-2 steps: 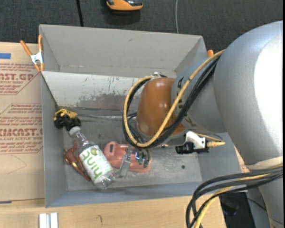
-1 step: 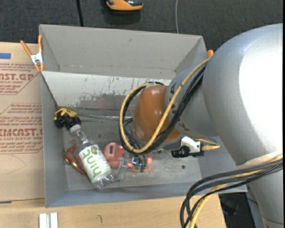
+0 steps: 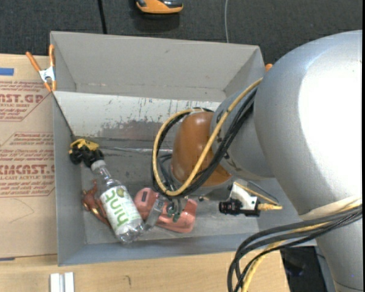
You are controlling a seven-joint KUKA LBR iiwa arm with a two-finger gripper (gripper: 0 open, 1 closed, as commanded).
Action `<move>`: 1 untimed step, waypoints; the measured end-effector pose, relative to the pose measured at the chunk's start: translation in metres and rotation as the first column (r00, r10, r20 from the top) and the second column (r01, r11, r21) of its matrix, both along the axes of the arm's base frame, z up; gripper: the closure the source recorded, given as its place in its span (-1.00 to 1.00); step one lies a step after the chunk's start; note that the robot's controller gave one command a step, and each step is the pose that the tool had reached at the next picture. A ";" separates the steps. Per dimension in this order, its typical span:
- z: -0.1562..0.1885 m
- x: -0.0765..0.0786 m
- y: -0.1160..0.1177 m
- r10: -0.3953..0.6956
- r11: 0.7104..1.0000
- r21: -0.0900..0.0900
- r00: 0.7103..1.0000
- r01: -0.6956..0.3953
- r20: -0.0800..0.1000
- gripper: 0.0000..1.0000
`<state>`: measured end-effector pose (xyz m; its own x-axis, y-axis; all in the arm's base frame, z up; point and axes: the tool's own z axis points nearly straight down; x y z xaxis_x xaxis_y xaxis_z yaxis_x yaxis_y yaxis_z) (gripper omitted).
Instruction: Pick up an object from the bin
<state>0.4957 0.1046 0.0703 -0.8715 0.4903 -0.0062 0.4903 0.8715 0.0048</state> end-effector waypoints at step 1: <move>0.000 0.000 0.000 0.000 1.000 0.000 1.000 0.000 0.000 1.00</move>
Offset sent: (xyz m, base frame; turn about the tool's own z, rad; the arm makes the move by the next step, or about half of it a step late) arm 0.0001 0.0000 0.1066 0.0000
